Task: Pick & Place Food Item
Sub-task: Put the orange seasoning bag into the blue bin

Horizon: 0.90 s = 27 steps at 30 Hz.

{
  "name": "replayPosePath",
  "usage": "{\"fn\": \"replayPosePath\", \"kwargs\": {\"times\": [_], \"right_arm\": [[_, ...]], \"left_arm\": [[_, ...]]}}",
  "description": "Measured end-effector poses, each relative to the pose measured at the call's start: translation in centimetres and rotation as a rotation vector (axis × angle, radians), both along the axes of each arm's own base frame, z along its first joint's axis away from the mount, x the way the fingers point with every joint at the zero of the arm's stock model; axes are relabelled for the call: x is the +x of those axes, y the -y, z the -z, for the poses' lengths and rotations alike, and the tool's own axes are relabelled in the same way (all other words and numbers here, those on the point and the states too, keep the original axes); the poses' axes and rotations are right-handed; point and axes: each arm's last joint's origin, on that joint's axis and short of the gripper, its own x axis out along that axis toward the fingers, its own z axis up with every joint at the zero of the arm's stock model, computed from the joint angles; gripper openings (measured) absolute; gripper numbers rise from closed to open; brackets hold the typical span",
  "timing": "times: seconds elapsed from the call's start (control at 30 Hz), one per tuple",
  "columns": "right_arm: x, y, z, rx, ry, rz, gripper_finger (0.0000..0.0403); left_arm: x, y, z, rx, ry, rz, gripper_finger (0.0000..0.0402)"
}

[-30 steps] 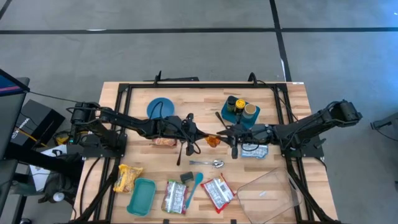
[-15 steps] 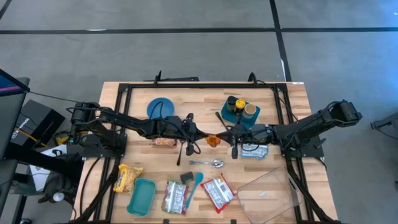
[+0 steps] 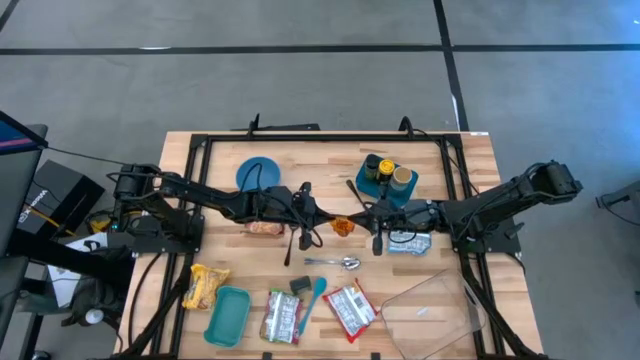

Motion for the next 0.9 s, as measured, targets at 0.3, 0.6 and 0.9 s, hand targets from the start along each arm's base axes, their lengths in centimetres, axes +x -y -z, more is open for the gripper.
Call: {"fn": "replayPosePath", "kwargs": {"times": [0.3, 0.6, 0.9], "right_arm": [[-0.01, 0.0, 0.0, 0.0, 0.0, 0.0, 0.0], [-0.01, 0.0, 0.02, -0.001, -0.002, 0.001, 0.0], [-0.02, 0.01, 0.03, -0.009, -0.003, 0.002, 0.0]], "left_arm": [[0.0, 0.0, 0.0, 0.0, 0.0, 0.0, 0.0003], [0.0, 0.0, -0.01, 0.0, 0.001, 0.0, 0.0086], [-0.01, 0.0, 0.02, 0.0, -0.001, 0.0, 0.016]]}}
